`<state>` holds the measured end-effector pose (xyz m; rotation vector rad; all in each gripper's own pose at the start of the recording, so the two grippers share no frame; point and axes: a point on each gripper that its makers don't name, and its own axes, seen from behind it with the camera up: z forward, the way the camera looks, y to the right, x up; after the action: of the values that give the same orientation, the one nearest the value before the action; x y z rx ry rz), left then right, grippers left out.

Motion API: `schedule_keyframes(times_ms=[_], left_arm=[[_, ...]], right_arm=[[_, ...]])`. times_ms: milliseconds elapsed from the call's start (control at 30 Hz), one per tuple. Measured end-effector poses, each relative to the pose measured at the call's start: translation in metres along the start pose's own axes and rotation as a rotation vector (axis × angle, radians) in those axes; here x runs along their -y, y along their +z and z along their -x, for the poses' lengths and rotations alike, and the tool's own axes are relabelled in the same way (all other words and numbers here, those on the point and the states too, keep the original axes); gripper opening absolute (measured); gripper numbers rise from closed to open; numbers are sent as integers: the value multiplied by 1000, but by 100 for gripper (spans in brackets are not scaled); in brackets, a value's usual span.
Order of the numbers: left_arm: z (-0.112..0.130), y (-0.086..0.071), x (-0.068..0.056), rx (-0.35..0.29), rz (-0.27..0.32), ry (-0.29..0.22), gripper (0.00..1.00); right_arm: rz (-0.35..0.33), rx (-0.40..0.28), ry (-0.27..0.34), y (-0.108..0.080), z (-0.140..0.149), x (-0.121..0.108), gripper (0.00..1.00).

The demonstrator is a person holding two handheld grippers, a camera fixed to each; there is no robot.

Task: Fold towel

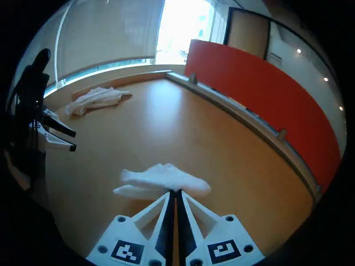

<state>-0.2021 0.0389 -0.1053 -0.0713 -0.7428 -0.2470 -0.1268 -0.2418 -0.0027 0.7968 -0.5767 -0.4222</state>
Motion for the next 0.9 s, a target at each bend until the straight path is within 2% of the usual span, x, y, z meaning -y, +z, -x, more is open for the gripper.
schedule_keyframes(times_ms=[167, 367, 900], left_arm=[[-7, 0, -3, -10, 5, 6, 94], [-12, 0, -7, -14, 13, 10, 94], [-17, 3, -11, -13, 16, 16, 94]], right_arm=[[29, -38, -8, -12, -24, -15, 3], [64, -70, 10, -28, -39, -34, 3], [134, -70, 42, -62, -22, -84, 3]])
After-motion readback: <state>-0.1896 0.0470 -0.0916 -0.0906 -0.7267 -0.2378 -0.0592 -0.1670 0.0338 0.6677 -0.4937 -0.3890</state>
